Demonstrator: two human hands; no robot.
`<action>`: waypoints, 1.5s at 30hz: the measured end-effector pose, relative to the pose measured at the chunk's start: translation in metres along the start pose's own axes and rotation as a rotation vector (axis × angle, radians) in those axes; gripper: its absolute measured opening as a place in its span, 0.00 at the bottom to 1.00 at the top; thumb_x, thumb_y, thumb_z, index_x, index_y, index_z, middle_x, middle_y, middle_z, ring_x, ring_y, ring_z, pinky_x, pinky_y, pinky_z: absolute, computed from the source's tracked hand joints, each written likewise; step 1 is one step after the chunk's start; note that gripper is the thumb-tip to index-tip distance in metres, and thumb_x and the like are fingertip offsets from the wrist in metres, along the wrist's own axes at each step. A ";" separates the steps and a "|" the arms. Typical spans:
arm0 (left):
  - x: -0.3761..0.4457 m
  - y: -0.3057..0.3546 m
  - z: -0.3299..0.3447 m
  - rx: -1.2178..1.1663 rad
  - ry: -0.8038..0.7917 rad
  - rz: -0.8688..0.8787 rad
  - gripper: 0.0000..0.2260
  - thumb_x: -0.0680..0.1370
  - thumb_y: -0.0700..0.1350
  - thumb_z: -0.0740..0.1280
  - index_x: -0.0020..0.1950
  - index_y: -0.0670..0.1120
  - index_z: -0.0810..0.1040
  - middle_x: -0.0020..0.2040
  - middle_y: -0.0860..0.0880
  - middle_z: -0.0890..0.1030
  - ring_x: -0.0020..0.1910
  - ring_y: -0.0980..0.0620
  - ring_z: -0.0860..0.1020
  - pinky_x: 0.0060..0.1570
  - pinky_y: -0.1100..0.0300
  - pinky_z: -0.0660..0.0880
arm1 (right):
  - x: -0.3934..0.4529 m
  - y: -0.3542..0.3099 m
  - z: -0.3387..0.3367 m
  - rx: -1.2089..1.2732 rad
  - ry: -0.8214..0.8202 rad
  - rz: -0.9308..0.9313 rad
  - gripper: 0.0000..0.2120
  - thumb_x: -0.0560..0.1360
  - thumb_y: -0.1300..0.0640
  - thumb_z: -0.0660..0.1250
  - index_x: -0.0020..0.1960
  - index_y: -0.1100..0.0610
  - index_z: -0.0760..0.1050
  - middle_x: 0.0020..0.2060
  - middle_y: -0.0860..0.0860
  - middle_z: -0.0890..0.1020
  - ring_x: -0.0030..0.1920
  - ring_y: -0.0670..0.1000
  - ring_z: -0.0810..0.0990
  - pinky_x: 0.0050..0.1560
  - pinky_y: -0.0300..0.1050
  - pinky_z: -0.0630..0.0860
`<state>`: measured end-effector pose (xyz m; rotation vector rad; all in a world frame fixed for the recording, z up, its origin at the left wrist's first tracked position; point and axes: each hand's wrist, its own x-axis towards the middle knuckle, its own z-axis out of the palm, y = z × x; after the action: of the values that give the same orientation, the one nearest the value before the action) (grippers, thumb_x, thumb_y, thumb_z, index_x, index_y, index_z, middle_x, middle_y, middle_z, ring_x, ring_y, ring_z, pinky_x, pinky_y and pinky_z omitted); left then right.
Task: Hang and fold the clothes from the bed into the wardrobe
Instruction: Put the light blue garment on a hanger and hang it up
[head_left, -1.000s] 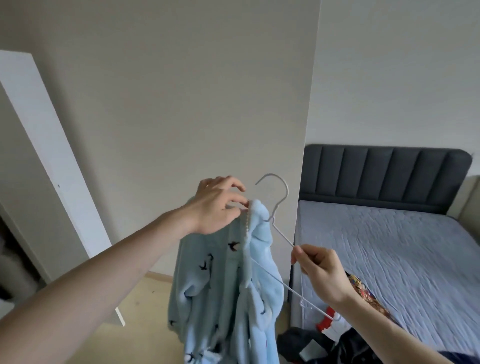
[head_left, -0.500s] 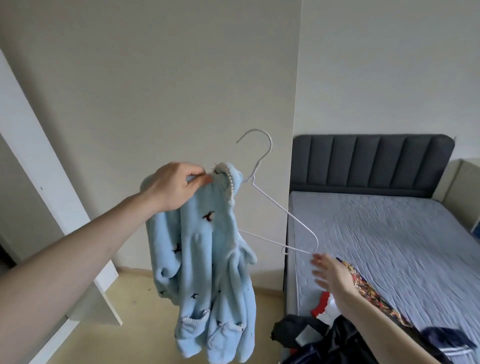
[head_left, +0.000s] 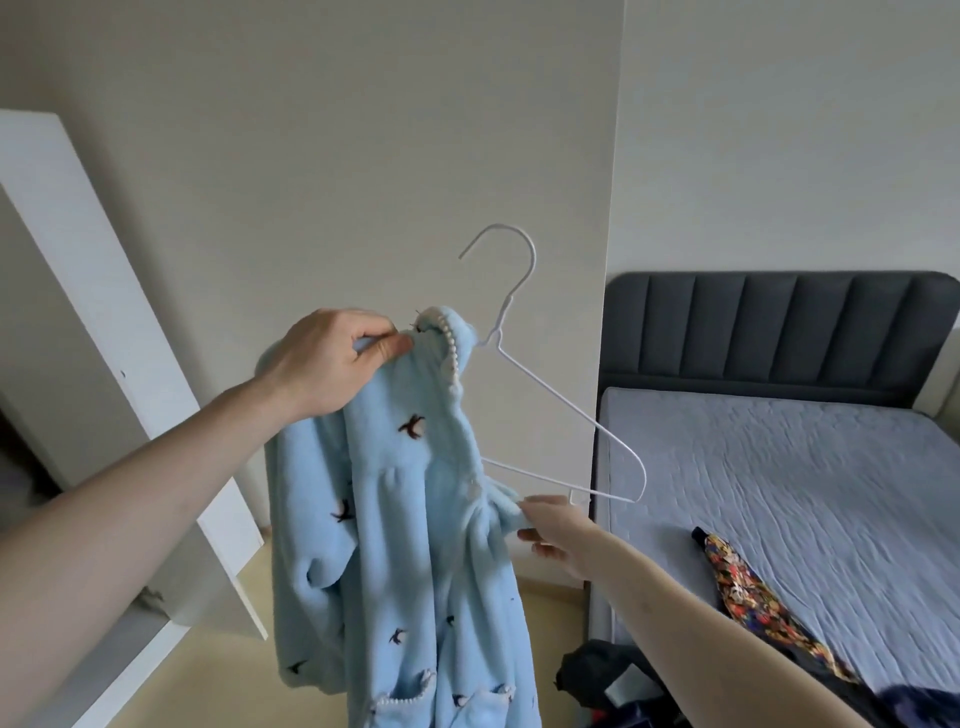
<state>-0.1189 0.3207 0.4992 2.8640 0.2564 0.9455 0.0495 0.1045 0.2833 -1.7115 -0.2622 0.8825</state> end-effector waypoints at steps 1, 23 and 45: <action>-0.003 -0.003 -0.004 0.027 0.011 -0.006 0.23 0.82 0.62 0.63 0.38 0.46 0.72 0.34 0.48 0.72 0.36 0.49 0.71 0.38 0.50 0.72 | 0.004 -0.002 -0.009 0.077 0.054 -0.057 0.08 0.76 0.57 0.71 0.53 0.59 0.83 0.38 0.52 0.82 0.33 0.46 0.78 0.30 0.37 0.71; -0.024 0.014 -0.004 0.331 0.511 -0.224 0.09 0.82 0.49 0.68 0.44 0.48 0.81 0.41 0.49 0.81 0.38 0.39 0.77 0.34 0.53 0.69 | -0.039 -0.115 -0.129 -0.062 0.056 -0.714 0.22 0.70 0.72 0.64 0.51 0.50 0.87 0.36 0.45 0.84 0.32 0.40 0.75 0.35 0.31 0.72; -0.078 0.057 0.020 0.417 0.221 -0.103 0.18 0.79 0.58 0.61 0.35 0.48 0.68 0.24 0.55 0.61 0.29 0.46 0.63 0.29 0.58 0.62 | -0.013 -0.138 -0.153 0.367 0.131 -0.327 0.19 0.72 0.71 0.63 0.53 0.56 0.86 0.32 0.51 0.77 0.28 0.47 0.66 0.25 0.33 0.66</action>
<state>-0.1620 0.2487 0.4472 3.0622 0.6917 1.3263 0.1795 0.0313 0.4265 -1.3307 -0.2638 0.5359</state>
